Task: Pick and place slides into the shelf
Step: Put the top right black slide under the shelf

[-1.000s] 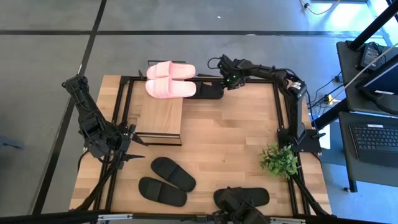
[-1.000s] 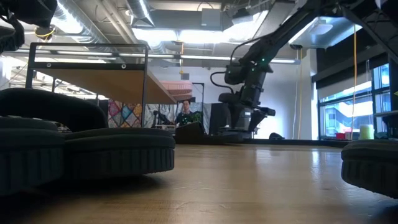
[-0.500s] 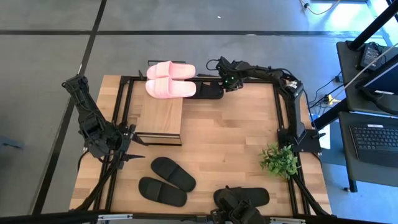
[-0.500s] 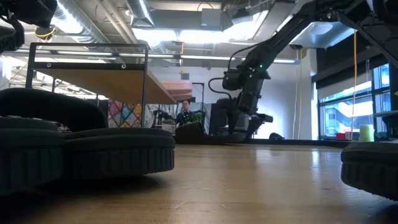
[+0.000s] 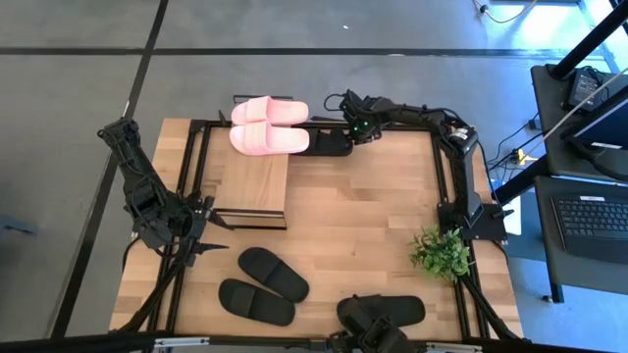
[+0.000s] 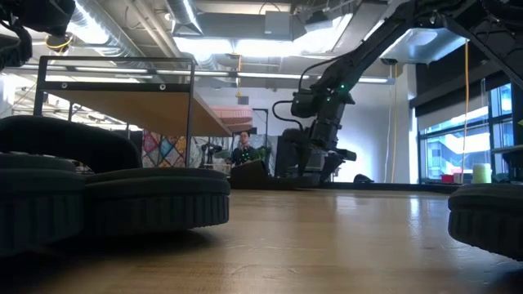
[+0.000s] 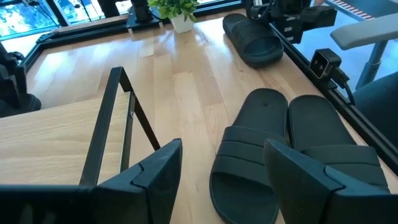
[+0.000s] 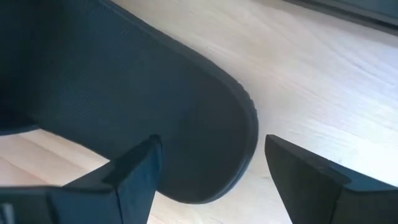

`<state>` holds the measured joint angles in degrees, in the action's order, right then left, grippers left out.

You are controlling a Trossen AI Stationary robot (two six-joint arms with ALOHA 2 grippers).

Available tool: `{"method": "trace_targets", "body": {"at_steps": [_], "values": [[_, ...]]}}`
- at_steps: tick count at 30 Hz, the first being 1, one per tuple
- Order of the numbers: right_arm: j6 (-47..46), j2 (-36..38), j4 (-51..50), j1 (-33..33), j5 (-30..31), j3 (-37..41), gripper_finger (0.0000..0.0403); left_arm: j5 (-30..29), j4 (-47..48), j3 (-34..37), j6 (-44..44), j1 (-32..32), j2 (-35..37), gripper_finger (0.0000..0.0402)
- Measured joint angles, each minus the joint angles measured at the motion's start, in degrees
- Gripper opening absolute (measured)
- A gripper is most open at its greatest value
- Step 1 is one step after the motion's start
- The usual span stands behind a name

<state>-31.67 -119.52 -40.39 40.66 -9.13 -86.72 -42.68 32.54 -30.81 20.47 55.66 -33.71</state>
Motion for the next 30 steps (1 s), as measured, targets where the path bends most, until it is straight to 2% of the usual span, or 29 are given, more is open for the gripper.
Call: {"method": "trace_targets", "body": {"at_steps": [23,30], "values": [[5.43,0.00,0.99,-0.45,-0.96,0.00,0.0283,0.00,0.02,0.00,0.07,-0.02,-0.02,0.0217],[4.56,0.01,1.61,-0.61,0.79,-0.04,0.0283,0.00,0.02,0.00,1.53,-0.02,-0.02,0.0217]]}}
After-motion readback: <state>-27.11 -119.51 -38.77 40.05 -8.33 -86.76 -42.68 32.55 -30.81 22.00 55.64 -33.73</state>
